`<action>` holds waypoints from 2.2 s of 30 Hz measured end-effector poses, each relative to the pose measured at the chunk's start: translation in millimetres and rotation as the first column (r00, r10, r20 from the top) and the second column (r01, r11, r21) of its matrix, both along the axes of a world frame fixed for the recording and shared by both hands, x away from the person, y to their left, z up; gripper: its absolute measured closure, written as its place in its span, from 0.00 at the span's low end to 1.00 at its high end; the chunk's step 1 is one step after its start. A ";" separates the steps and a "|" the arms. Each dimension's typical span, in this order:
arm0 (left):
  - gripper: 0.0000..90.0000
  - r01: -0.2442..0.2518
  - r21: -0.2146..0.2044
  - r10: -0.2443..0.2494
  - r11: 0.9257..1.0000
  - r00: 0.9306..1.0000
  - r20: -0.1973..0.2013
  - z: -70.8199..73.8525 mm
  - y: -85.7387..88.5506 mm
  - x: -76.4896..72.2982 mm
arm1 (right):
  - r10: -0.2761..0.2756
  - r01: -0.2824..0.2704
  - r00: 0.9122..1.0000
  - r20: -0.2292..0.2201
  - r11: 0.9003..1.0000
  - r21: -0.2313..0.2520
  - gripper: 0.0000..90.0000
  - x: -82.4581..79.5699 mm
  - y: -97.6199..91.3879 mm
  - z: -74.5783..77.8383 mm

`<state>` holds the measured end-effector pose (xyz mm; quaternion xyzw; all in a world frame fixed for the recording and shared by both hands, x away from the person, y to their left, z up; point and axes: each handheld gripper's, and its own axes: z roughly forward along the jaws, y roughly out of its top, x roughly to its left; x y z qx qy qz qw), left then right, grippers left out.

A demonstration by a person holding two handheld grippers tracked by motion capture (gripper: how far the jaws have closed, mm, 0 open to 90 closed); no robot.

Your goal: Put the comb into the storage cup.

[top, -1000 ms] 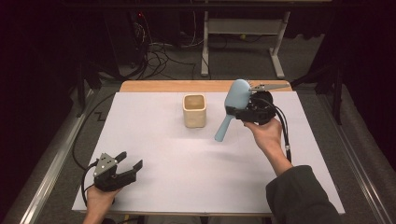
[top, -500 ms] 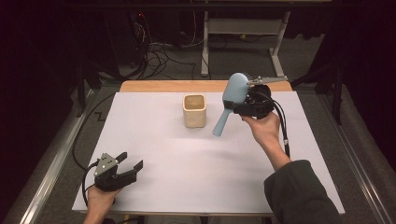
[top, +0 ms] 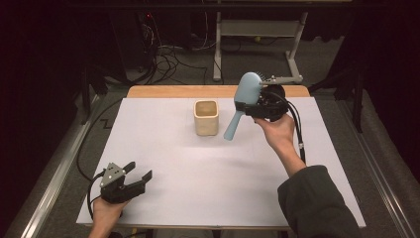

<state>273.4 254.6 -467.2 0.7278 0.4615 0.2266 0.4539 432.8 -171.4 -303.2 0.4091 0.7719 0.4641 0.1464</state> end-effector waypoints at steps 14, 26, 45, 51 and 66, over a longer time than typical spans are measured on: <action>0.32 -0.003 -0.004 0.003 1.000 1.000 -0.004 0.0 -0.2 0.1 | 0.004 -0.004 1.000 0.008 1.000 0.014 0.59 4.0 6.3 10.7; 0.32 -0.002 -0.003 0.002 1.000 1.000 -0.007 0.0 -0.5 0.2 | -0.009 0.008 1.000 0.007 1.000 0.022 0.58 10.3 7.9 16.3; 0.32 0.001 -0.003 -0.001 1.000 1.000 -0.011 -0.3 -0.4 0.3 | -0.043 0.043 0.999 0.025 0.999 0.016 0.58 23.0 15.8 23.8; 0.33 0.004 -0.012 -0.004 1.000 1.000 -0.007 -0.2 -0.4 -0.1 | -0.047 0.046 0.999 0.028 0.999 0.014 0.58 26.1 20.1 26.0; 0.34 -0.014 -0.023 0.015 1.000 1.000 0.004 1.9 1.6 -0.7 | -0.063 0.062 0.996 0.056 0.998 0.009 0.58 35.6 32.6 28.7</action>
